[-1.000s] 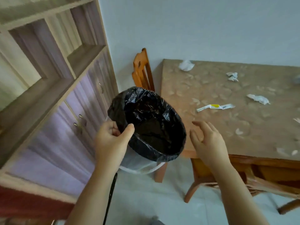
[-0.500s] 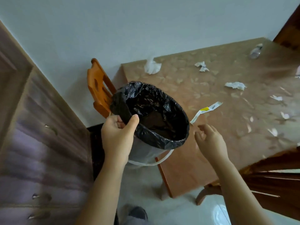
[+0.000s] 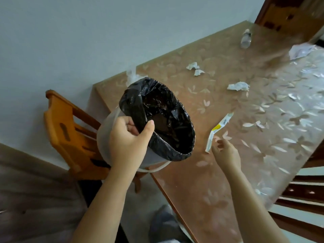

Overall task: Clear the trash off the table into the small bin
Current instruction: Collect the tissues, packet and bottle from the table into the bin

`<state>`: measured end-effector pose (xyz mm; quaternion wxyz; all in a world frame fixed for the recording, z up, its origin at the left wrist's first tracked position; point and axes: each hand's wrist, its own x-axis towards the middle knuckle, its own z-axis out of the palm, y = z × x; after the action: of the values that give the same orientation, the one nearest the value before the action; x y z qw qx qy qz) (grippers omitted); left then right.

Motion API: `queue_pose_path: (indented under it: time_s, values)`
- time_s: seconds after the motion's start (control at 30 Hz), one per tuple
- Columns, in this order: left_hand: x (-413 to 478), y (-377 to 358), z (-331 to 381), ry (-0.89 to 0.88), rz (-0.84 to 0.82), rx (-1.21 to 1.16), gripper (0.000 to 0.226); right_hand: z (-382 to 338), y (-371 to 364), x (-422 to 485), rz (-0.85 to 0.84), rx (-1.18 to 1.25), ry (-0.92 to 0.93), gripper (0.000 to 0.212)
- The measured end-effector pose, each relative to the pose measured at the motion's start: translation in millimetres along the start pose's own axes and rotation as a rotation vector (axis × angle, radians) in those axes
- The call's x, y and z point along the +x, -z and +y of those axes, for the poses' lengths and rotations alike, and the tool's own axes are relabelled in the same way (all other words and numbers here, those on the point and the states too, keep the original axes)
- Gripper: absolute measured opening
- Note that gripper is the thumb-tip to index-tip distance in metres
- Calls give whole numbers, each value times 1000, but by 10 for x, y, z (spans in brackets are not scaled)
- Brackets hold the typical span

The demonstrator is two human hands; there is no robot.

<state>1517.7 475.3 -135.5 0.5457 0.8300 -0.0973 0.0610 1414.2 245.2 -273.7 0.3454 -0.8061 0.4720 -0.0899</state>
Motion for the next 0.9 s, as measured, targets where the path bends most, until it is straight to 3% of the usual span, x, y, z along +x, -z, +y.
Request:
queue_pose_path:
  time_s: [0.23,0.47,0.63,0.9]
  values:
    - [427,-209,-13,4,-72,52,30,8,-377,388,-60,63,-235,36]
    - [610,-234,-80,33,-78,43,41,61,-506,388,3,-3,-224,22]
    - [674,-209,-90,32,-91,43,32,26,-478,308,60,156,-272,14]
    - [842,-73,-171,41,-155,-32,45,-506,-206,65,123,446,-26,10]
